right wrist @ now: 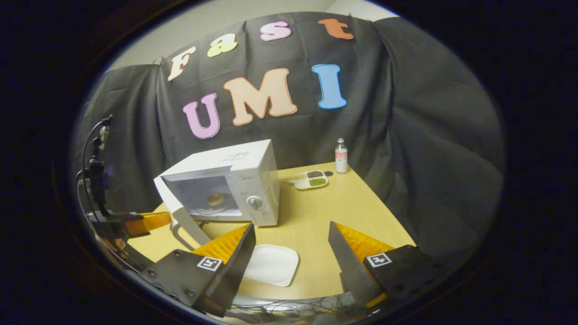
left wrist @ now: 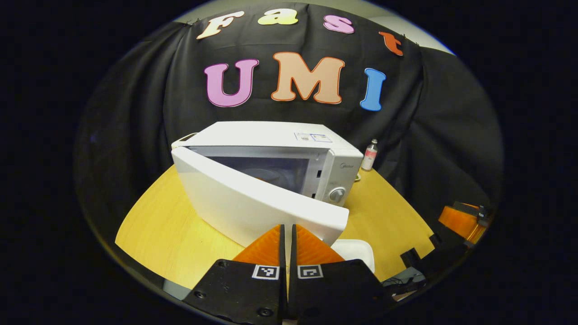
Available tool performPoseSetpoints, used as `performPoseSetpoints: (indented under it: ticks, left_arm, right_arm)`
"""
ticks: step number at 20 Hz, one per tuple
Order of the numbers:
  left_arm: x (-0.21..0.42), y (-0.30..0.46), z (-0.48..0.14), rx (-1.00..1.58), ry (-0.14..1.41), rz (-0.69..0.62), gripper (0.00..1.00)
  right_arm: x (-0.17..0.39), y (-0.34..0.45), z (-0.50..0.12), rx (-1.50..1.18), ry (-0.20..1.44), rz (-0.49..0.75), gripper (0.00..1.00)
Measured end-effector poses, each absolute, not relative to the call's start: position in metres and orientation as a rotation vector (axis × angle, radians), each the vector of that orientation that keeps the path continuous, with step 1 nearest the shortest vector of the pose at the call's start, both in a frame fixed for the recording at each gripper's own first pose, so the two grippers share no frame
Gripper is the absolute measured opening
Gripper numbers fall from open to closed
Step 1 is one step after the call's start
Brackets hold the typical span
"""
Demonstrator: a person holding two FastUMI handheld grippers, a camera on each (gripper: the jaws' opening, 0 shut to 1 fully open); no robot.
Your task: Open the microwave oven with the left hand, put the food in, and close the microwave oven.
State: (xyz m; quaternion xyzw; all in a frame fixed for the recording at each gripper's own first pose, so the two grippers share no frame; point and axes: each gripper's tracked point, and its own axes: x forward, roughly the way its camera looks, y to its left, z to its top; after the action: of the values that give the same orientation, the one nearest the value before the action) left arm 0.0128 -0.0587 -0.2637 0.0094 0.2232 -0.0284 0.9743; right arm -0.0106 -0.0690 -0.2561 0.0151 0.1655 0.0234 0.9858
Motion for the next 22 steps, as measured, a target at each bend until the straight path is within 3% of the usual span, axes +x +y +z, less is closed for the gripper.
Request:
performPoseSetpoints:
  ticks: [13,14,22]
  left_arm:
    - [0.079,-0.087,-0.267,0.042,0.437,-0.086,0.01]
    - [0.081,-0.088,-0.267,0.039,0.44,-0.087,0.01]
    - [0.111,-0.094,-0.264,-0.002,0.42,-0.064,0.01]
  right_arm:
    - [0.014,-0.101,-0.246,0.058,0.29,0.012,0.99]
    - [0.014,-0.103,-0.246,0.053,0.29,0.007,0.92]
    - [0.02,-0.094,-0.245,0.022,0.285,0.046,0.92]
